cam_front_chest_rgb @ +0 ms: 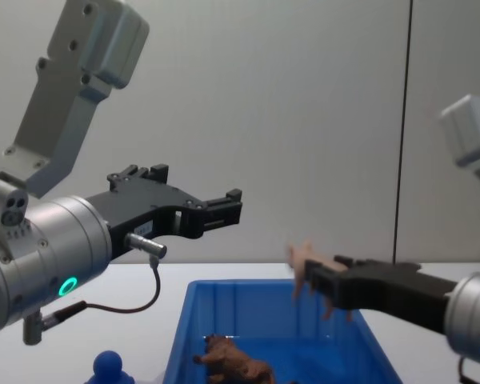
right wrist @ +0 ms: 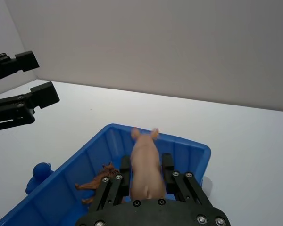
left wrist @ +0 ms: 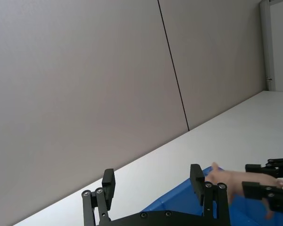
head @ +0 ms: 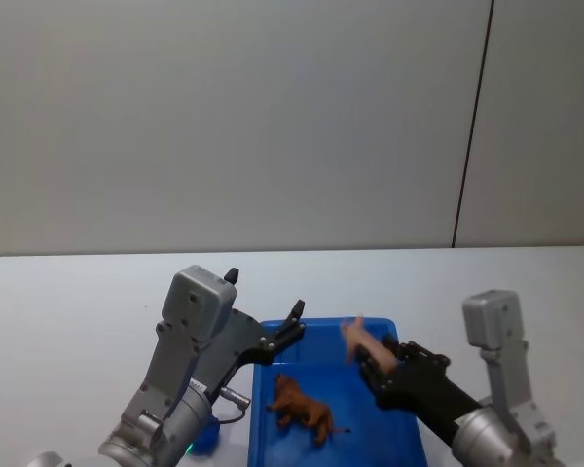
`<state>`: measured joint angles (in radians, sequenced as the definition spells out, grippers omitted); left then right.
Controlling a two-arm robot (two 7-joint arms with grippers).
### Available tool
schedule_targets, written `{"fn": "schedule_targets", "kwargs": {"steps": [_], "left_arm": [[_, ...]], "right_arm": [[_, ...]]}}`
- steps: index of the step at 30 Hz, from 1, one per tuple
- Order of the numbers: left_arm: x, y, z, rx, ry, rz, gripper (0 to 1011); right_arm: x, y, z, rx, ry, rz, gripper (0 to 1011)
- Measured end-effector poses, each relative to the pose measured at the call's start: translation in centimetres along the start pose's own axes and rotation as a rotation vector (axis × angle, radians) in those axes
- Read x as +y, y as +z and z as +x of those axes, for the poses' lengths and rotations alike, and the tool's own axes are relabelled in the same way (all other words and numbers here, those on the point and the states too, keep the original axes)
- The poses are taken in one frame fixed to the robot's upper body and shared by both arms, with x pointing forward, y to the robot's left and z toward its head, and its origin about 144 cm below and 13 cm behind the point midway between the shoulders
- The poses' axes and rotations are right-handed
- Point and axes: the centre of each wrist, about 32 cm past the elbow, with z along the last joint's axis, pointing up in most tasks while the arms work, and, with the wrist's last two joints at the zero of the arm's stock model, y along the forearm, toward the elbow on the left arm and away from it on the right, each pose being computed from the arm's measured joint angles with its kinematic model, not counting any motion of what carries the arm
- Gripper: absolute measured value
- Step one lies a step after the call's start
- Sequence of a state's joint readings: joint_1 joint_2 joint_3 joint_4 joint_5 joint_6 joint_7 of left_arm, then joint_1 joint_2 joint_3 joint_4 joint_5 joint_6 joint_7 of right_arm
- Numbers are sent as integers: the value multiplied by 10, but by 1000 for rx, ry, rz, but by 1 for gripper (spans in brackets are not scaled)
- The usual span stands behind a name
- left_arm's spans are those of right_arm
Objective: Pick up the two dolls from the table and place them into the box.
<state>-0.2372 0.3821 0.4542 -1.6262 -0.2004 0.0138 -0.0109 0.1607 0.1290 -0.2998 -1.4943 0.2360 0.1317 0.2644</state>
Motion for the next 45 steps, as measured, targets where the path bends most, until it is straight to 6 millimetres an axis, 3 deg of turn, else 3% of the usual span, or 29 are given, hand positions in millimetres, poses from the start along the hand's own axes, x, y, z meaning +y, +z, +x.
{"fn": "schedule_targets", "kwargs": {"steps": [9,12,14,21,45], "left_arm": [[0,0,0,0,0,0,1003],[0,0,0,0,0,0,1003],[0,0,0,0,0,0,1003],[0,0,0,0,0,0,1003],[0,0,0,0,0,0,1003]], "right_arm": [[15,-6,0,12,11,-13,621],[16,-6,0,8,9,-9,762],[16,-6,0,3,4,-3,781],[10,-3,0,-16,-32,28,996],[-42,4,3,-64,-202,119,1001]]}}
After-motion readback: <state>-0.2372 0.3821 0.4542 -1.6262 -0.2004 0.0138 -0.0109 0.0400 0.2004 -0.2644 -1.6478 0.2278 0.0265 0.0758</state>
